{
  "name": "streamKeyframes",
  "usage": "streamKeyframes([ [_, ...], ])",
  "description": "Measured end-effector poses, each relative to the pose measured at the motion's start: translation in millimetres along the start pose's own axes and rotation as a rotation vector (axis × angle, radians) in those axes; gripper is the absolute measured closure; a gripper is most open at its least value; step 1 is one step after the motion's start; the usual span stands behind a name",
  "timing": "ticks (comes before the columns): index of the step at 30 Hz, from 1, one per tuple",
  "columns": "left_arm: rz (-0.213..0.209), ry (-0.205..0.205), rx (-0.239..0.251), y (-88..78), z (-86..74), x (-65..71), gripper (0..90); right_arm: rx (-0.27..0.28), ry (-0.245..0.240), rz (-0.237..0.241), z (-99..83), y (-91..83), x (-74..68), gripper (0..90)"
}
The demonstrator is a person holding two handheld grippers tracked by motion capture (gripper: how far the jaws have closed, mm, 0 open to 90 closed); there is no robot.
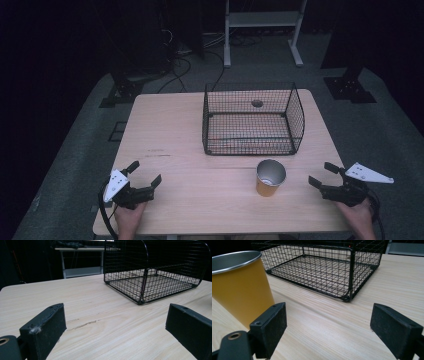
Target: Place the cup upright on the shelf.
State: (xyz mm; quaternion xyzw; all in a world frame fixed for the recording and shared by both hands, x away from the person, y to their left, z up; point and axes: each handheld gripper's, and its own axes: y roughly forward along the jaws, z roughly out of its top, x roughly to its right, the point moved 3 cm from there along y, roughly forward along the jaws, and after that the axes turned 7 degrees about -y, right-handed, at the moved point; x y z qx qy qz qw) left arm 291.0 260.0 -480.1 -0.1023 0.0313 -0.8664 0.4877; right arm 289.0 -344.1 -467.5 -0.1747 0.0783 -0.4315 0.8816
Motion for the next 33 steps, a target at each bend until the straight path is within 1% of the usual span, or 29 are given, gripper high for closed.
streamKeyframes([
  [9,-0.005,0.001,0.004,-0.6,0.0,0.6,2.3,-0.024,-0.019,0.029,1.0,4.7,-8.1,13.2],
  [11,-0.008,0.003,0.003,-0.6,-0.1,1.1,2.3,-0.030,-0.031,0.042,1.9,5.9,-12.7,13.1],
  [13,-0.008,0.005,0.000,-0.5,-0.2,1.2,2.3,-0.033,-0.032,0.046,2.0,6.1,-14.5,13.1],
  [14,-0.009,0.003,0.003,-0.6,-0.1,1.1,2.3,-0.038,-0.038,0.056,2.4,6.7,-17.6,13.1],
  [21,-0.009,0.002,0.004,-0.8,-0.1,1.0,2.3,-0.045,-0.053,0.079,5.3,8.1,-23.7,12.8],
  [22,-0.009,0.002,0.004,-0.8,-0.1,0.9,2.3,-0.051,-0.062,0.086,6.2,8.6,-25.6,12.8],
  [33,-0.009,0.004,0.002,-0.9,-0.2,1.2,2.3,-0.056,-0.080,0.108,9.4,3.2,-32.2,11.8],
])
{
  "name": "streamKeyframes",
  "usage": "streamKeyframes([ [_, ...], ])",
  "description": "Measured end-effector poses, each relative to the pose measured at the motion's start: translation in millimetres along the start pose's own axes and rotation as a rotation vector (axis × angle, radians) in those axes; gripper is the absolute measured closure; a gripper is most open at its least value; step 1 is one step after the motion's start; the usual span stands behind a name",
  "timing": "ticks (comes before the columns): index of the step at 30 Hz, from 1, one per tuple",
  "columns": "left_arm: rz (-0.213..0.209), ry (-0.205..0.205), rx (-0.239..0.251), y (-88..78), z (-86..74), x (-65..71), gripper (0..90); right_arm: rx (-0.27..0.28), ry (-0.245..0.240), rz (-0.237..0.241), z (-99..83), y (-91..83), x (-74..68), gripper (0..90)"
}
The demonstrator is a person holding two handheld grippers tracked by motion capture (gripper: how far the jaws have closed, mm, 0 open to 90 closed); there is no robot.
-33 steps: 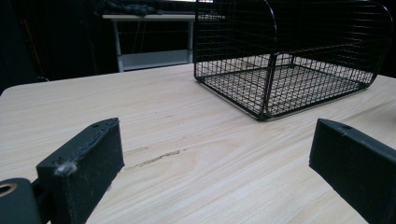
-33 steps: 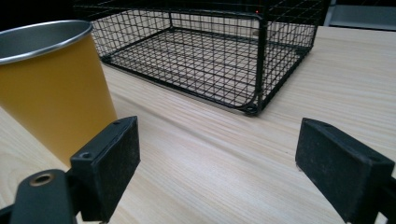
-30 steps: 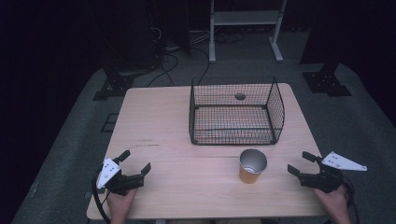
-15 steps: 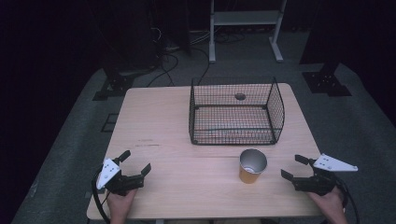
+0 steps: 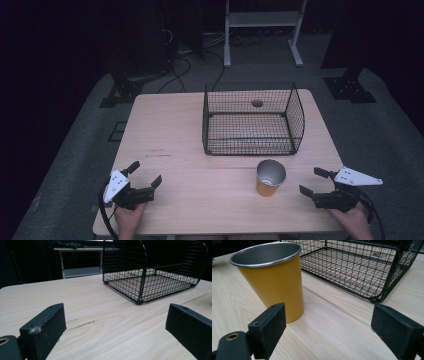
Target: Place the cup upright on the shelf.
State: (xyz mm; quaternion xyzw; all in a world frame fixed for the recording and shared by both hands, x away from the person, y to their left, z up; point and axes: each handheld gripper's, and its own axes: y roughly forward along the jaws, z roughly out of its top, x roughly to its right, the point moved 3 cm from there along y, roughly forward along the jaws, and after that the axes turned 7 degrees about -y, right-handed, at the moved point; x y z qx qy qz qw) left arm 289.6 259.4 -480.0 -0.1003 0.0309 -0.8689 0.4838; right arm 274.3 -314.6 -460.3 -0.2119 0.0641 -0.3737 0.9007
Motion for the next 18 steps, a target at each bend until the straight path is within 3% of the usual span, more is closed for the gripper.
streamKeyframes([
  [18,-0.001,0.002,0.001,0.1,0.3,0.0,2.3,-0.035,-0.059,0.067,9.3,7.8,-28.3,6.7],
])
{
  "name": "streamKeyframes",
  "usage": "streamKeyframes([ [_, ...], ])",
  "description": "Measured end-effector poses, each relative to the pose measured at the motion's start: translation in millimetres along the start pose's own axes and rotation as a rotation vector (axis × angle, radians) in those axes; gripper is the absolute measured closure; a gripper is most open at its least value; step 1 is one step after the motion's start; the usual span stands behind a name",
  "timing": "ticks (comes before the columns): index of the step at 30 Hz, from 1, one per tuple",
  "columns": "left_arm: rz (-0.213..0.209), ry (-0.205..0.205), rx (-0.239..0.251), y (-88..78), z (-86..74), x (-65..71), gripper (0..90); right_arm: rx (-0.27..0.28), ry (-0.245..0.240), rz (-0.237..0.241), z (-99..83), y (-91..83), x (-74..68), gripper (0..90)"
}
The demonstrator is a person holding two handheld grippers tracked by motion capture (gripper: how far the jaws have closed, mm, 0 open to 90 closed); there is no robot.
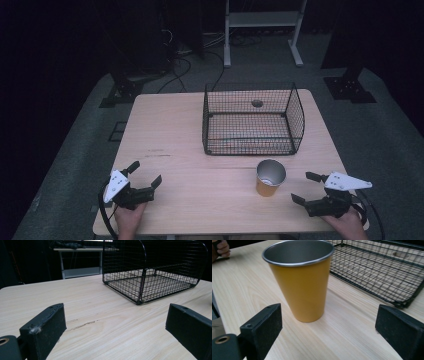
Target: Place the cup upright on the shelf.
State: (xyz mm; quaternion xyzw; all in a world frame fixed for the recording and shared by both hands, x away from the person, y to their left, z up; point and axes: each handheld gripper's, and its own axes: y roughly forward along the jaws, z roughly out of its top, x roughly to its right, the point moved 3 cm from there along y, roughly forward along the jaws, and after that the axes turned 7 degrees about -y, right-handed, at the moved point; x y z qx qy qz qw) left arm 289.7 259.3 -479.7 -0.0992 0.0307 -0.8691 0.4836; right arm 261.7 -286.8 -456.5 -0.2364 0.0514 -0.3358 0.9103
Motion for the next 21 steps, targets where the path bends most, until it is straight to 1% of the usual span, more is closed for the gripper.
streamKeyframes([
  [2,0.000,-0.002,0.002,0.0,0.0,0.0,2.3,-0.003,-0.003,0.011,1.5,2.2,-2.5,6.0],
  [3,0.000,-0.003,0.004,-0.1,0.1,-0.2,2.3,-0.013,-0.007,0.014,2.6,4.7,-4.4,3.4],
  [16,-0.001,0.000,0.002,0.0,0.2,0.0,2.3,-0.023,-0.012,0.041,8.1,15.6,-12.2,2.1],
  [21,-0.001,0.001,0.001,0.0,0.2,0.0,2.3,-0.017,-0.016,0.047,11.7,20.5,-14.6,2.1],
])
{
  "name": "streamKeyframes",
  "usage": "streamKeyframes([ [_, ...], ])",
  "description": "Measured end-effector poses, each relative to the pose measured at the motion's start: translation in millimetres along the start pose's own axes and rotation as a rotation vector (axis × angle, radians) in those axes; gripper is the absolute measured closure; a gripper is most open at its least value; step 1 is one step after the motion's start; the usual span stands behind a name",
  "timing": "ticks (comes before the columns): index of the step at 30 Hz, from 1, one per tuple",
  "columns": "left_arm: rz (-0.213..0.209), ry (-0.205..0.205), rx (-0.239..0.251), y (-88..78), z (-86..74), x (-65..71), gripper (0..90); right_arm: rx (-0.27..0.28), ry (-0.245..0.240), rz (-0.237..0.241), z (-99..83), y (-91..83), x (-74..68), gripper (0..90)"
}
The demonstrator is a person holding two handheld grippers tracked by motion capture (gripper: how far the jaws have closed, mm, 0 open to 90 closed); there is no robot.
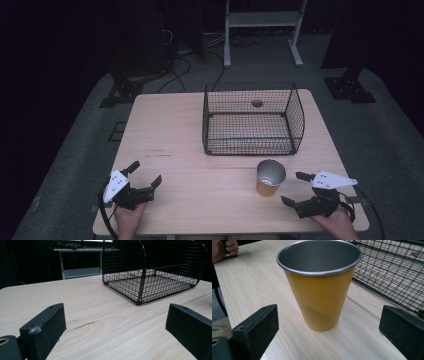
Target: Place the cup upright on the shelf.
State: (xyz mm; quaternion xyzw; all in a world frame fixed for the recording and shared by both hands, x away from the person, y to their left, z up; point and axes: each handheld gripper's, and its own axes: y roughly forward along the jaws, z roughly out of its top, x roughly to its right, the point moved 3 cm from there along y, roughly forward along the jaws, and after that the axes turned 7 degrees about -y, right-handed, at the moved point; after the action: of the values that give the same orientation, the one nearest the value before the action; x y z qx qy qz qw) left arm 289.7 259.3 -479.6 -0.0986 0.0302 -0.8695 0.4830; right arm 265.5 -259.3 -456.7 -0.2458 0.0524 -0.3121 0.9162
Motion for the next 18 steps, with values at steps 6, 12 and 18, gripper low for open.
streamKeyframes([
  [6,0.000,0.000,0.001,0.0,0.0,0.0,2.3,-0.005,-0.005,0.008,3.6,6.1,-1.8,2.1],
  [12,0.000,0.000,0.001,0.0,0.1,-0.2,2.3,-0.018,-0.021,0.002,8.0,12.1,-1.8,2.1],
  [18,-0.001,0.000,0.001,0.1,0.1,0.0,2.3,-0.014,-0.025,-0.004,12.9,18.0,0.1,2.0],
])
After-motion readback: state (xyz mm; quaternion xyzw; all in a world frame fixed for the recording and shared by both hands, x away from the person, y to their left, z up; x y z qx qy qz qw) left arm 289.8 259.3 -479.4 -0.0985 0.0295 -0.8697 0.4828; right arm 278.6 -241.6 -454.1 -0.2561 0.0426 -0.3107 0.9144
